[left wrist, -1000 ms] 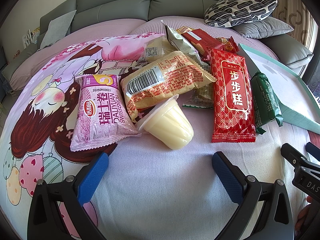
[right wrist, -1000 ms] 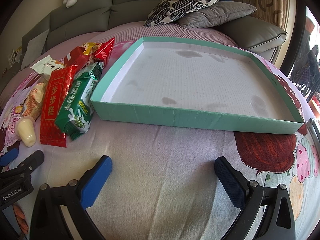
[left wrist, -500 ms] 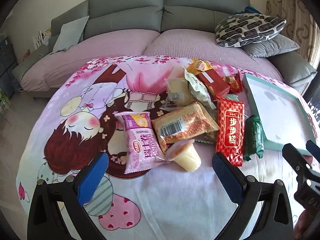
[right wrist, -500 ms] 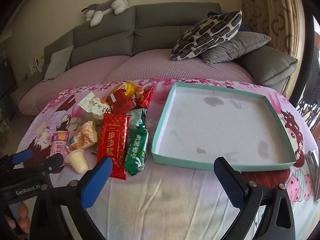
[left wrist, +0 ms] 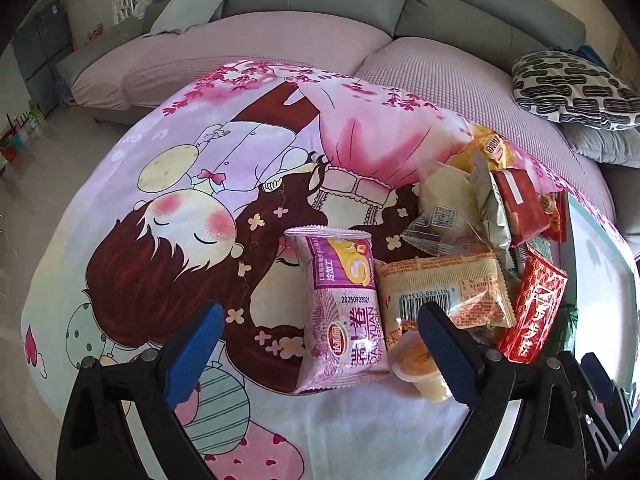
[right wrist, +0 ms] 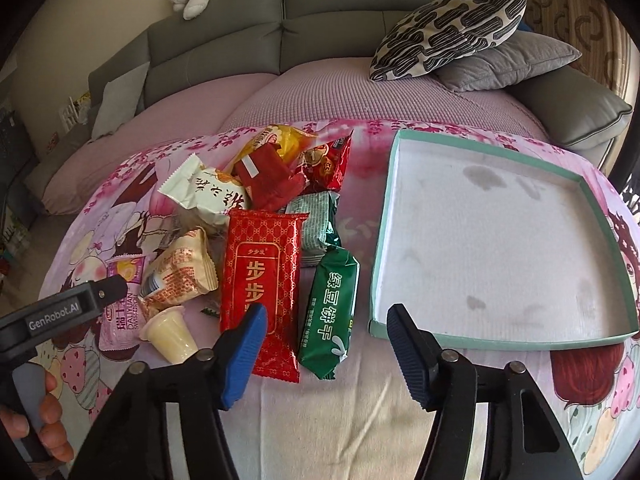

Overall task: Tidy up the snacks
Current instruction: 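Grasp the pink Swiss roll pack with the left gripper while the right grasps the green pack, then carry both packs into the teal tray and open both grippers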

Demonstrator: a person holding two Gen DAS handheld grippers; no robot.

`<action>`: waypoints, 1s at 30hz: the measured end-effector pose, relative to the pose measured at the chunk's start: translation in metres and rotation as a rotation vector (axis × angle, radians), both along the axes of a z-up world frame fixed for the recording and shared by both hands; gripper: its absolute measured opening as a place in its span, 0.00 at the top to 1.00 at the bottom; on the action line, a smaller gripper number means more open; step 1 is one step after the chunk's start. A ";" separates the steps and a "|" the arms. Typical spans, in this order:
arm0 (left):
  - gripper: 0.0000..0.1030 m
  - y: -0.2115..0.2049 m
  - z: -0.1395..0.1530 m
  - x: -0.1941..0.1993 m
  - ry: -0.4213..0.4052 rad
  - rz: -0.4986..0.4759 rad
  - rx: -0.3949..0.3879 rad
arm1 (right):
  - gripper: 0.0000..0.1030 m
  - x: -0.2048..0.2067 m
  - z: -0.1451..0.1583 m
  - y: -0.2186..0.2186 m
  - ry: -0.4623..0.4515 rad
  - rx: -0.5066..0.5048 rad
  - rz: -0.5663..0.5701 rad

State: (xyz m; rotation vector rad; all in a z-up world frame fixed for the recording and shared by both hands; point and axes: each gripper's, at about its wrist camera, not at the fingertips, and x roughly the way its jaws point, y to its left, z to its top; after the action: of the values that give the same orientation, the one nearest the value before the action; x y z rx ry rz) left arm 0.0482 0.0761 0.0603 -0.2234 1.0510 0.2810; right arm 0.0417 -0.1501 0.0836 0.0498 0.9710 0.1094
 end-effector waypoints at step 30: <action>0.63 0.002 0.008 -0.006 -0.092 0.030 -0.027 | 0.75 -0.015 0.023 -0.014 -0.102 0.117 -0.016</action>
State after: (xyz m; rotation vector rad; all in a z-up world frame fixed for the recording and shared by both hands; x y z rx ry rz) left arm 0.0418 0.0781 0.0679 -0.2737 0.9612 0.2811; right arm 0.0267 -0.1644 0.1064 0.1583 0.8614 0.1526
